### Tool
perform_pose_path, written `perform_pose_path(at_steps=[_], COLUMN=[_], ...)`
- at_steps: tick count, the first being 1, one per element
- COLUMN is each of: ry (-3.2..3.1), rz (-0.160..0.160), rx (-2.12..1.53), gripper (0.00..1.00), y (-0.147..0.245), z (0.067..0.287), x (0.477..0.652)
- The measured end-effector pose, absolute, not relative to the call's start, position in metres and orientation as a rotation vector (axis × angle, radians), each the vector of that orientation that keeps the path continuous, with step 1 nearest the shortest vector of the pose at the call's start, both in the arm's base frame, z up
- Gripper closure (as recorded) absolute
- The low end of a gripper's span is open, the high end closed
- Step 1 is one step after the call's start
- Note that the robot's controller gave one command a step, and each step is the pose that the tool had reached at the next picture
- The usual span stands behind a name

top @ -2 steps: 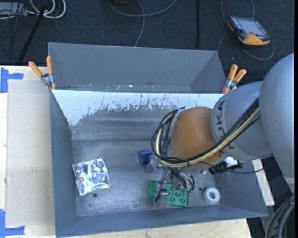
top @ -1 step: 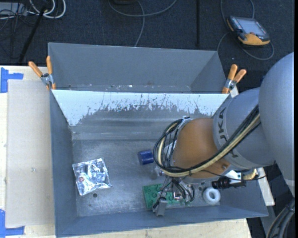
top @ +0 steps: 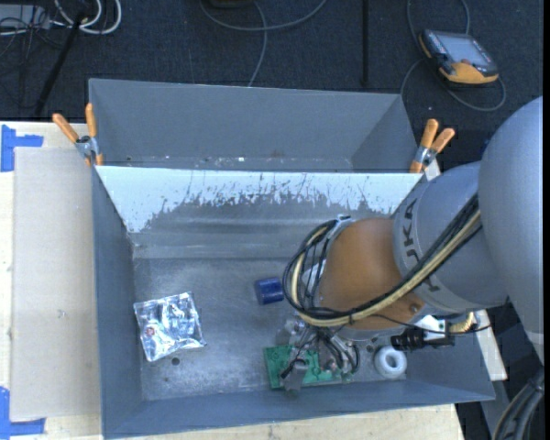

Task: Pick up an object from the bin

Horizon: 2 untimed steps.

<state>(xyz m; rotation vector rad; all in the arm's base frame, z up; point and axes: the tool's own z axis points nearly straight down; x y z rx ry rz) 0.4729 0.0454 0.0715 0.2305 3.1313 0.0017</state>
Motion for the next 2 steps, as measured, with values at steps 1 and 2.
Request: perform_pose_path(at_steps=[1, 2], ry=[3.125, 3.127], rz=[0.002, 0.002], rx=[0.232, 0.230], gripper=[1.00, 1.00], y=[0.045, 0.045], z=[0.095, 0.179], x=[0.475, 0.477])
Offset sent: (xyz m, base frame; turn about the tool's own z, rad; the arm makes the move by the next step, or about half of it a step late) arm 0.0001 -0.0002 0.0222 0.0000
